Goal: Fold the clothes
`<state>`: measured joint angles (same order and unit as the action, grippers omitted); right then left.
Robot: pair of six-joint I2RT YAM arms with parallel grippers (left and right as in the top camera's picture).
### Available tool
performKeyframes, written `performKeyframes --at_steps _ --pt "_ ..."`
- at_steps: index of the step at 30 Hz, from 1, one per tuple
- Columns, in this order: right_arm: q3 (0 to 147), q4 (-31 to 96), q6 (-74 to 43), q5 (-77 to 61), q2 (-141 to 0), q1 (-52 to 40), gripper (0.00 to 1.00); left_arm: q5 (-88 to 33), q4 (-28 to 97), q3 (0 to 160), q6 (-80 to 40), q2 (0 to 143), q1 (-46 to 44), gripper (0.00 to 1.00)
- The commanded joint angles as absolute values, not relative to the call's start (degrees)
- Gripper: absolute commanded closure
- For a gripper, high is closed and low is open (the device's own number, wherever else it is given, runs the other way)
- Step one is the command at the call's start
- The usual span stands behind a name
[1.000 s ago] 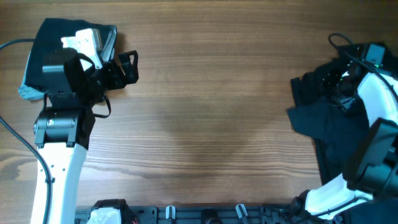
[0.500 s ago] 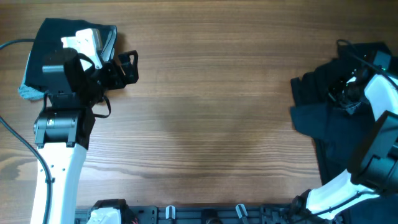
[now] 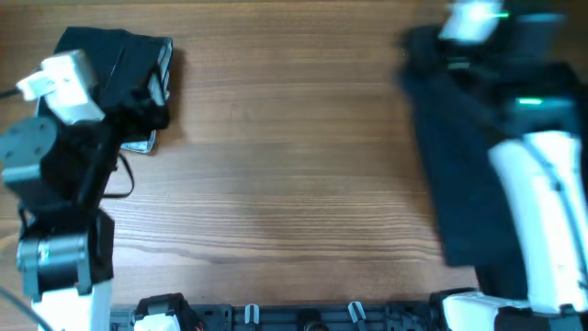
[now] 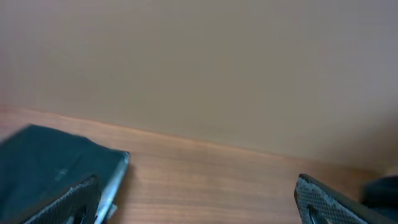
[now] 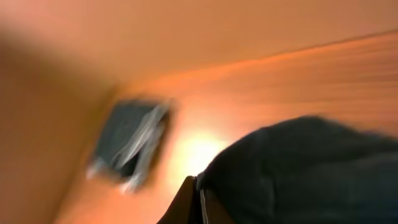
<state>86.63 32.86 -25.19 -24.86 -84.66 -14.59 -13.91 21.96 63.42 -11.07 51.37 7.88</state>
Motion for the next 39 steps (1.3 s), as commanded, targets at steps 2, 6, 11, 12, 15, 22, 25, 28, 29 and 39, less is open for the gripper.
performKeyframes --at_steps 2,6,11,12,15,22,25,28,29,39 --pt "87.0 29.2 -25.9 -25.2 -94.7 -42.2 0.66 -11.7 23.1 64.6 -4.9 46.4 11.1 0.0" --pt "87.0 31.2 -24.0 -19.1 -97.3 -47.5 0.21 -11.2 23.7 64.6 -4.7 45.7 11.4 0.0" --pt "87.1 34.1 -24.1 -18.8 -90.4 -34.7 0.18 -11.2 23.8 64.6 -4.7 47.0 11.4 0.0" --pt "87.1 35.8 -23.9 -18.6 -89.0 -31.0 0.18 -11.5 23.7 64.6 -4.7 47.5 11.4 0.0" --pt "87.1 41.9 -24.0 -14.5 -87.0 -20.6 0.18 -20.5 24.7 64.6 -4.7 51.6 11.4 0.0" --pt "85.0 55.8 -22.7 -9.4 -96.1 -5.3 0.49 -28.4 25.5 64.6 -5.0 60.2 11.4 0.0" --pt "84.6 62.0 -22.4 -9.4 -104.6 -2.7 0.45 -28.7 26.0 64.6 -4.9 60.9 11.4 0.0" --pt "84.6 62.4 -21.0 -9.6 -113.3 -1.3 0.47 -28.7 28.6 64.6 -4.9 61.2 11.4 0.0" --pt "84.6 62.3 -20.8 -9.6 -116.2 -1.1 0.49 -28.7 29.7 64.6 -4.9 61.4 11.4 0.0" --pt "85.8 58.7 -23.2 -0.4 -124.7 0.5 0.96 -28.7 32.9 64.6 -4.9 66.5 11.4 0.0"
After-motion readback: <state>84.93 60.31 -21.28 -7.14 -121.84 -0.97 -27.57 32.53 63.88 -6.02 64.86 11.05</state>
